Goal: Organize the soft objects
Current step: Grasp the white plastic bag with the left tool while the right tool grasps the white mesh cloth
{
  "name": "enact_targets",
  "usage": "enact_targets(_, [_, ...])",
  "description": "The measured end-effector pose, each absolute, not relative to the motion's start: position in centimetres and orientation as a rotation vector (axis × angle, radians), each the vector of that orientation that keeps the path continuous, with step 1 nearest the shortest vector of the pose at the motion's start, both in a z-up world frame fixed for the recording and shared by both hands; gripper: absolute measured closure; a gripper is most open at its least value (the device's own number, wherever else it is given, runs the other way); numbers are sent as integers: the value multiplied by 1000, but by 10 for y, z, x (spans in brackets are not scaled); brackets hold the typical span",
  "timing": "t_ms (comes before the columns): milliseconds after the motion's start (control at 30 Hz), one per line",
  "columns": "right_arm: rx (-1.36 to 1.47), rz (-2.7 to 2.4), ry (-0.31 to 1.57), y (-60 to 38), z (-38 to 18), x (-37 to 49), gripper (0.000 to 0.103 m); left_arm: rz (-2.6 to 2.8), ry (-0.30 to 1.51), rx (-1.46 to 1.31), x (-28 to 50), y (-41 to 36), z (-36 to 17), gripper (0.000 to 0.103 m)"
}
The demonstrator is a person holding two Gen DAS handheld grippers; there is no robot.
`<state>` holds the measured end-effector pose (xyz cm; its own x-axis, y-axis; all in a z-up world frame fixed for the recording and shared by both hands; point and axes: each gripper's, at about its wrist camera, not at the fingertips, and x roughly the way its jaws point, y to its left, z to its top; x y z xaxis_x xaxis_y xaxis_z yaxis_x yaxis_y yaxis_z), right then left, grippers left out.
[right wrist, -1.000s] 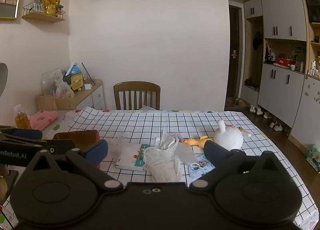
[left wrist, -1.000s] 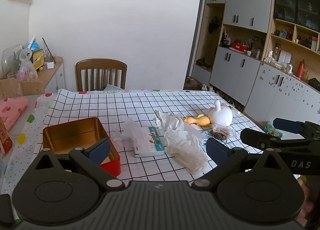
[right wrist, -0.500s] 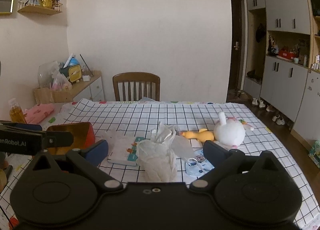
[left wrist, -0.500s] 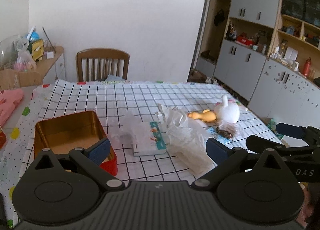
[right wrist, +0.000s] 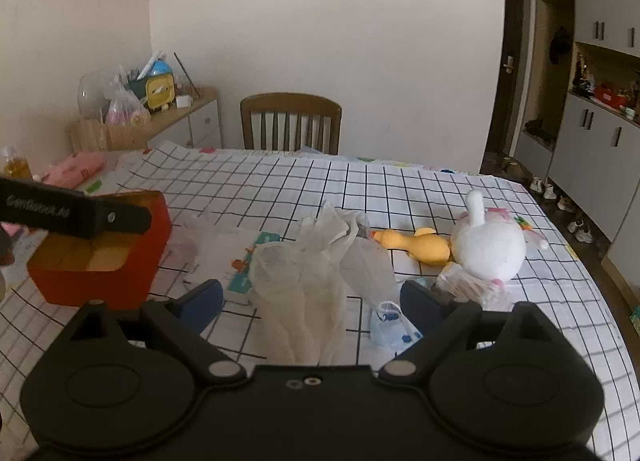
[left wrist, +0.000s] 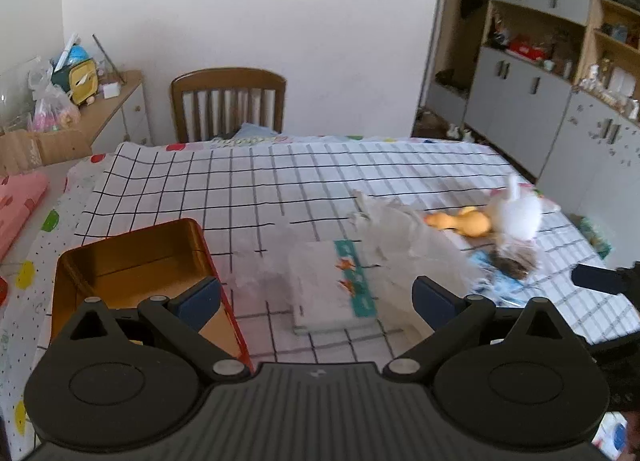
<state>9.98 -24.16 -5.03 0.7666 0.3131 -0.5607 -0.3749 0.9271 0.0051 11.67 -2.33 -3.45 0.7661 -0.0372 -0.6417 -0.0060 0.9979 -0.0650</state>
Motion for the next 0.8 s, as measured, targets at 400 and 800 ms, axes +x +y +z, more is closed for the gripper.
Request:
enact_targets(400, [-206,445,659,-230,-75,151,8,33,849,-73,207,-5,-70,1])
enact_targets(800, [-230,494,739,-218,-102,180,13,76,948,-95,257,14,-95,16])
